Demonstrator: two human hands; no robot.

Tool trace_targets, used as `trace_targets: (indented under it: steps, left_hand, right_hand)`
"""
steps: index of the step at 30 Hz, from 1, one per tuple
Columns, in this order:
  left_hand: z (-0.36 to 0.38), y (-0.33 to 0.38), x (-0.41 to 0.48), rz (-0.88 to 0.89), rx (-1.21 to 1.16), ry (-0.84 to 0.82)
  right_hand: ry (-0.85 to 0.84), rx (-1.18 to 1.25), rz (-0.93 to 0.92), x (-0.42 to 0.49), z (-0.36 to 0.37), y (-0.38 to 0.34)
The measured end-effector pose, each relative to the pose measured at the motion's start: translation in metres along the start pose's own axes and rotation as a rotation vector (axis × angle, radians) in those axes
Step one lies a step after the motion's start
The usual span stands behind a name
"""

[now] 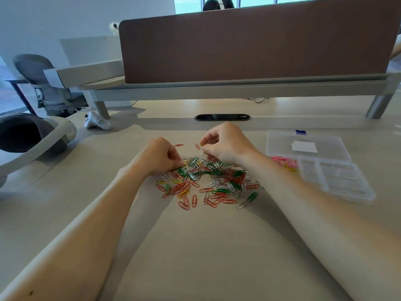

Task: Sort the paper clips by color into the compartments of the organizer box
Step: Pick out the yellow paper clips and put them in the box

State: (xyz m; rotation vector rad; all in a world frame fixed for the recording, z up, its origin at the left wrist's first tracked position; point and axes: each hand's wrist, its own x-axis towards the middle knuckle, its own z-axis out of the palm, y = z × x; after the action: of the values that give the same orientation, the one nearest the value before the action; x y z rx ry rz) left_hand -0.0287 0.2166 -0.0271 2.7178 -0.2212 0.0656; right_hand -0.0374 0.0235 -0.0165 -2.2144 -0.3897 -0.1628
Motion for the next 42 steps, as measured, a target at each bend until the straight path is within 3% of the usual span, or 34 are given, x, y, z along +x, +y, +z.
trace_targets:
  steps: [8, 18, 37, 42]
  left_hand:
    - [-0.005, -0.006, -0.009, -0.018, -0.200, 0.012]
    - [-0.008, 0.011, -0.022, 0.158, -0.451, 0.083]
    - [-0.007, 0.018, -0.027, 0.269, -0.439, 0.131]
    - [-0.006, 0.015, -0.029, 0.265, -0.470, 0.130]
  right_hand:
    - [-0.051, 0.038, 0.026, -0.003, 0.000, 0.005]
    - [-0.118, 0.264, 0.089, -0.010, 0.003, 0.002]
    - [-0.171, 0.570, 0.193, -0.016, 0.008, -0.003]
    - [-0.161, 0.543, 0.219, -0.015, 0.007, -0.001]
